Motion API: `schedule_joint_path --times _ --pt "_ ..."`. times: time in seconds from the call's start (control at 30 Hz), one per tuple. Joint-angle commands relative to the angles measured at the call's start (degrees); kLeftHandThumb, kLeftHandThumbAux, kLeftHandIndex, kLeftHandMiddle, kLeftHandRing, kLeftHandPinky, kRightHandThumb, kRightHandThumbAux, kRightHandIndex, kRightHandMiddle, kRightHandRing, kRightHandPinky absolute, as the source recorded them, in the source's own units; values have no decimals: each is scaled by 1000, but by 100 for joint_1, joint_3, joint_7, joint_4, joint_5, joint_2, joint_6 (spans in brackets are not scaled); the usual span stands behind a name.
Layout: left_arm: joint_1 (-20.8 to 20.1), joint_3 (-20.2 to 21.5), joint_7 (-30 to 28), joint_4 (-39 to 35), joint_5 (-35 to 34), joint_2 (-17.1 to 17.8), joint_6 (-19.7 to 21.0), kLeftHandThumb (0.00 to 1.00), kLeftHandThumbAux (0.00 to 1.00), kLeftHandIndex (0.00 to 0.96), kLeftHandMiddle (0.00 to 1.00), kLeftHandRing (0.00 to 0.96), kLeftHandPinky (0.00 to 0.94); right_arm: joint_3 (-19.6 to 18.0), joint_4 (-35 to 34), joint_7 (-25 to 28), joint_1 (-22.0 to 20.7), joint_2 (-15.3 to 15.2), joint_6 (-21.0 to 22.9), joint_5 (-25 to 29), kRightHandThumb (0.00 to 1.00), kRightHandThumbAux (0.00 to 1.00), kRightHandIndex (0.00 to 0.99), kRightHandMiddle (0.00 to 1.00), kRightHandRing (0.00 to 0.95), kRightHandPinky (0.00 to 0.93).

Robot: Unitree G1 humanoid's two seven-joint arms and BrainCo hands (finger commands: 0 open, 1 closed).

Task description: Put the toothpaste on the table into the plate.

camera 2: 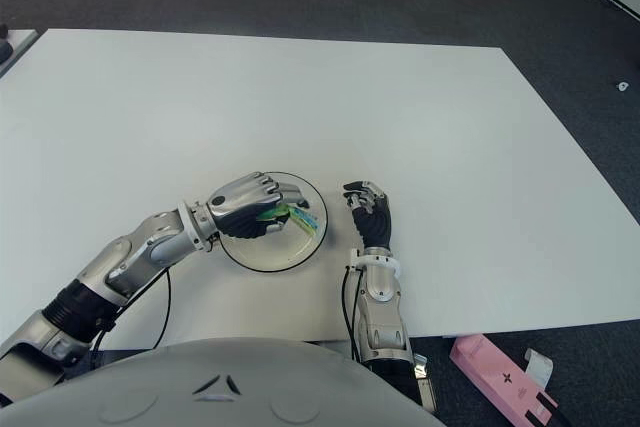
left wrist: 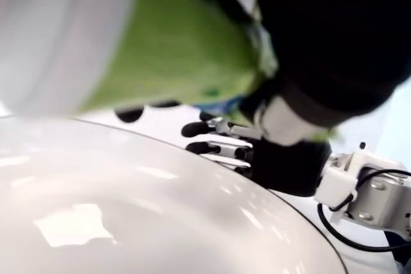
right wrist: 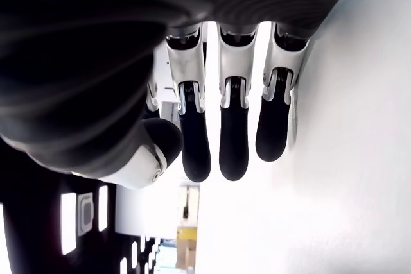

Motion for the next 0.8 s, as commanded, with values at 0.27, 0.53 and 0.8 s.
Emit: schedule_joint_path --times 0.27,0.53,0.8 --pt "-16 110 -253 -33 -144 83 -21 78 554 0 0 0 31 -32 91 15 68 8 206 39 698 736 420 426 406 405" --pt "51 157 -189 -41 -130 64 -20 50 558 0 0 0 11 -40 119 20 49 -7 198 37 698 736 421 437 415 405" --pt "245 282 -225 -137 -333 -46 131 60 568 0 0 0 1 -31 78 17 55 6 244 36 699 735 421 432 413 407"
